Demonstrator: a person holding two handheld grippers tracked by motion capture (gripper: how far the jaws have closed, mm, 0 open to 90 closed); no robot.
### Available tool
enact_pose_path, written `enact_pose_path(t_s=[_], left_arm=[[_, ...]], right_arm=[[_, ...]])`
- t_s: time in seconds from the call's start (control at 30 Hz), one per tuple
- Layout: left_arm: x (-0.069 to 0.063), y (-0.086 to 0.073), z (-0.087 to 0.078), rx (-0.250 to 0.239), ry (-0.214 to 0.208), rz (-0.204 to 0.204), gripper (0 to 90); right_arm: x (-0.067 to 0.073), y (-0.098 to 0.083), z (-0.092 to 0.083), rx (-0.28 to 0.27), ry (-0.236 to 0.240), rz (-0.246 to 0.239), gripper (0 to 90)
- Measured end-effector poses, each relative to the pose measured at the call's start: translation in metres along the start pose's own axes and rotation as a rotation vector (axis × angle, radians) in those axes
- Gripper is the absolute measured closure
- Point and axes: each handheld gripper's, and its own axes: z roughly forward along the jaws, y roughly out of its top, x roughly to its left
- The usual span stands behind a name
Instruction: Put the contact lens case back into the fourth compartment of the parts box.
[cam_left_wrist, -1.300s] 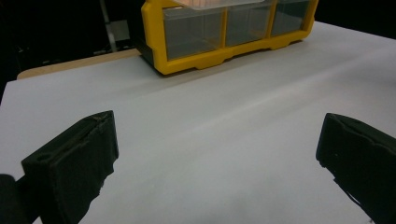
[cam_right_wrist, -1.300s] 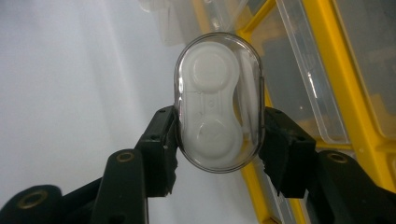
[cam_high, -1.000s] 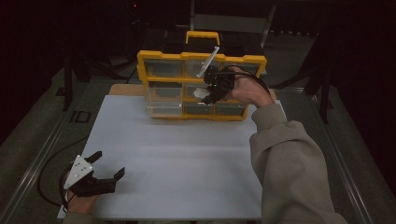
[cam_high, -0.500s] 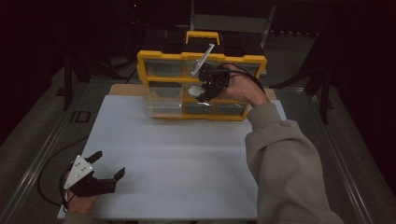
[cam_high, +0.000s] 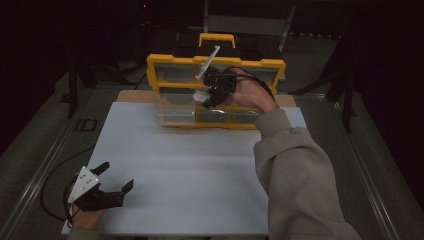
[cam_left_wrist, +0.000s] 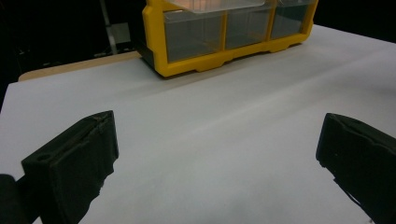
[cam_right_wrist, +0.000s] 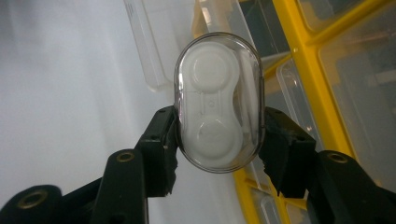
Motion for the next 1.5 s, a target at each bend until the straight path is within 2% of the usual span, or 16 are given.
enact_pose_path(t_s=[0.13, 0.23, 0.43, 0.57, 0.87, 1.13, 1.17, 1.2, 1.3, 1.4, 1.43, 1.5], left_arm=[[0.000, 0.000, 0.000, 0.001, -0.001, 0.000, 0.0], [0.000, 0.000, 0.000, 0.001, -0.001, -0.001, 0.0], [0.000, 0.000, 0.000, 0.000, -0.001, -0.003, 0.0], [0.000, 0.000, 0.000, -0.001, -0.002, -0.004, 0.0], [0.000, 0.000, 0.000, -0.001, -0.003, -0.004, 0.0], [0.001, -0.001, 0.000, -0.003, -0.006, -0.005, 0.0], [0.001, -0.001, 0.000, -0.002, -0.005, -0.005, 0.0], [0.001, -0.001, -0.001, -0.003, -0.005, -0.004, 0.0], [0.001, -0.001, -0.001, -0.004, -0.003, -0.008, 0.0], [0.000, -0.001, -0.001, -0.001, -0.003, -0.002, 0.0], [0.000, 0.000, 0.000, 0.000, -0.002, -0.001, 0.0], [-0.001, 0.000, 0.000, 0.000, -0.001, -0.001, 0.0]], right_arm=[[0.000, 0.003, 0.001, -0.002, 0.001, -0.010, 48.6], [0.002, 0.008, 0.004, -0.018, 0.004, 0.007, 48.6], [0.003, 0.014, 0.009, -0.014, 0.008, -0.014, 48.6], [0.005, 0.019, 0.013, -0.021, 0.010, -0.009, 48.6], [0.010, 0.032, 0.022, -0.049, 0.023, -0.008, 48.5], [0.009, 0.039, 0.032, -0.066, 0.010, 0.000, 46.6], [0.009, 0.039, 0.033, -0.080, 0.019, 0.012, 36.5], [0.010, 0.036, 0.032, -0.083, -0.014, 0.011, 22.1], [0.009, 0.030, 0.028, -0.088, -0.026, 0.031, 18.1], [0.009, 0.015, 0.021, -0.092, -0.043, 0.052, 14.6], [0.008, 0.001, 0.016, -0.099, -0.051, 0.073, 13.4], [0.009, -0.004, 0.014, -0.102, -0.050, 0.081, 13.2]])
